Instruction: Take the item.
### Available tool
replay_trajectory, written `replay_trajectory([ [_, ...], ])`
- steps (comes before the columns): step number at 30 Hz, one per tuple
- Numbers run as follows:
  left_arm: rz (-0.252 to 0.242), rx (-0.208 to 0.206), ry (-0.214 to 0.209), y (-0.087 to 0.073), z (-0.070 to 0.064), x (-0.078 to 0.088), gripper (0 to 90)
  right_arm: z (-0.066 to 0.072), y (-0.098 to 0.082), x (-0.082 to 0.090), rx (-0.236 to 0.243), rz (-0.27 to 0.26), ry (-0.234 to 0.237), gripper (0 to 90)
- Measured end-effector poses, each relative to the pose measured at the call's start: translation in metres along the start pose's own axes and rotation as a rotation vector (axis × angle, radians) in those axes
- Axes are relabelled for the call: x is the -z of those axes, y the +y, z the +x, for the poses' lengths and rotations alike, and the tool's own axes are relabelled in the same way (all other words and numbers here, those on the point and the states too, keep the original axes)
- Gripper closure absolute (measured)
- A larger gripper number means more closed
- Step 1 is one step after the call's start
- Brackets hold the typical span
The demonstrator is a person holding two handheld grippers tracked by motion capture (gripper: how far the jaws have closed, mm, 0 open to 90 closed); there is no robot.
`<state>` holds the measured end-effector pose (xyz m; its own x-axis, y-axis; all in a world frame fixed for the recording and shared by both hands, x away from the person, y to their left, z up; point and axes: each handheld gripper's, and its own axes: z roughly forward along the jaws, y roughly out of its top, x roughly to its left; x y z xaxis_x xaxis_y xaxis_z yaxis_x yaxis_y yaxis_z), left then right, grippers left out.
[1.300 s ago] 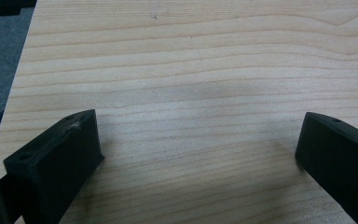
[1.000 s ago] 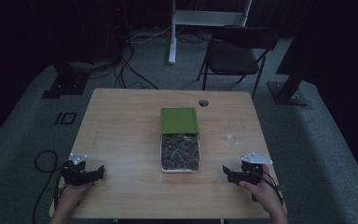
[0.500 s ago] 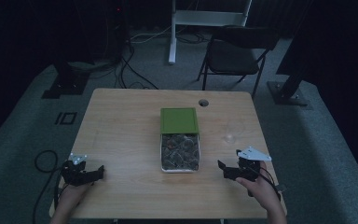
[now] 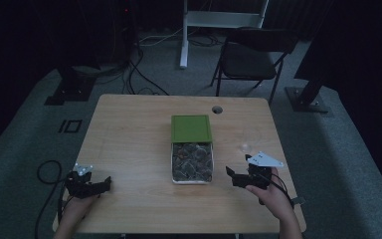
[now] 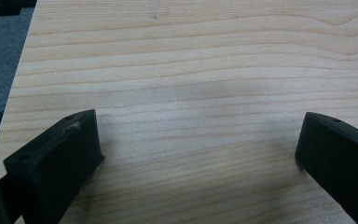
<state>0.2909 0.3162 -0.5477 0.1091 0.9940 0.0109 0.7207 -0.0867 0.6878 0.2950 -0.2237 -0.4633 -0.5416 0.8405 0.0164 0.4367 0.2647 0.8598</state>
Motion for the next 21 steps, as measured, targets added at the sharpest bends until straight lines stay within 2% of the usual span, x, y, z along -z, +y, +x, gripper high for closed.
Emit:
replay_trajectory([
  [8,0.000,0.000,0.000,0.000,0.000,0.000,0.5,0.014,0.016,-0.001,0.029,-0.037,0.046,13.0],
  [21,0.000,0.000,0.000,0.000,0.000,0.000,0.5,0.032,0.032,-0.011,0.076,-0.046,0.092,13.4],
])
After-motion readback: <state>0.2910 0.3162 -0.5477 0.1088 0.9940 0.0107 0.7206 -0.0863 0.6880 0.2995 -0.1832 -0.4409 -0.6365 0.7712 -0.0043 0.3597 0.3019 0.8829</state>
